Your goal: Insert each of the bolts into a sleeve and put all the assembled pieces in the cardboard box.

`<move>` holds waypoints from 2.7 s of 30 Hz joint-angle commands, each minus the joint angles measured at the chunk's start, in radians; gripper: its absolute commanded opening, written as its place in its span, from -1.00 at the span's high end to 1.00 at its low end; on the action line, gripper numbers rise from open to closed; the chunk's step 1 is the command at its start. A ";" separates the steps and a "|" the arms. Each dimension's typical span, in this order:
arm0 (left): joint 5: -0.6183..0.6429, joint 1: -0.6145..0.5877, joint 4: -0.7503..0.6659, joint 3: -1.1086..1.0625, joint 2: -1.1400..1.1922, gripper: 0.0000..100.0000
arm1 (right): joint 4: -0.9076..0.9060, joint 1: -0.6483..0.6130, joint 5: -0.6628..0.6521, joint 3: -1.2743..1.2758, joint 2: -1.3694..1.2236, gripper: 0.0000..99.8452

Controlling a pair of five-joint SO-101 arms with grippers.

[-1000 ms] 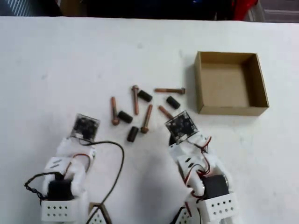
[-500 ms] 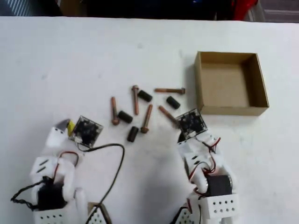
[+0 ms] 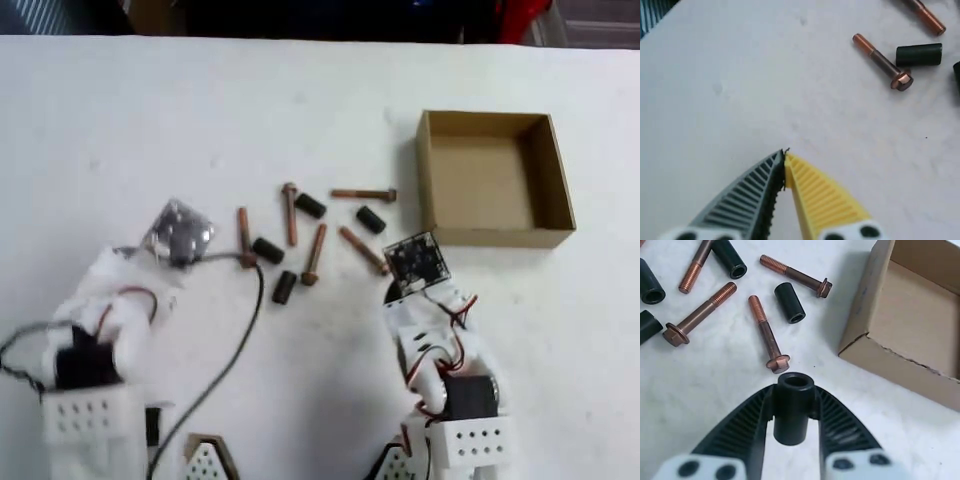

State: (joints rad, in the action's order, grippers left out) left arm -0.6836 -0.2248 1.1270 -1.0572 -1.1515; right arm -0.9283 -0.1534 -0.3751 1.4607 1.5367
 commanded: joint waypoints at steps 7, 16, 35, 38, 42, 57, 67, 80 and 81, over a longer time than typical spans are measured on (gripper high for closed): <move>0.077 0.119 0.005 0.327 0.596 0.95 | 0.015 0.012 0.009 -0.028 0.016 0.97; 0.278 0.236 0.203 0.779 1.023 0.94 | 0.035 0.012 0.008 -0.023 0.016 0.97; 0.738 0.398 0.219 1.502 1.712 0.74 | 0.027 0.004 0.008 -0.023 0.016 0.97; 0.770 0.418 0.227 1.629 1.817 0.74 | 0.021 0.004 0.008 -0.023 0.016 0.97; 0.806 0.423 0.302 1.768 1.916 0.84 | 0.007 0.004 0.008 -0.025 0.016 0.97; 0.890 0.400 0.483 1.969 2.022 0.74 | 0.007 0.008 0.008 -0.025 0.016 0.97; 0.888 0.323 0.606 1.964 2.022 0.74 | 0.007 0.008 0.008 -0.025 0.016 0.97; 0.819 0.260 0.654 1.843 2.008 0.74 | 0.010 0.012 0.008 -0.026 0.016 0.97; 0.818 0.257 0.654 1.837 1.998 0.74 | 0.010 0.012 0.008 -0.026 0.016 0.97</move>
State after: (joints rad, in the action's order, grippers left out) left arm 0.1603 0.0575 1.7561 0.7733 0.8907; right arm -0.9175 -0.1504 -0.3751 1.4607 1.5367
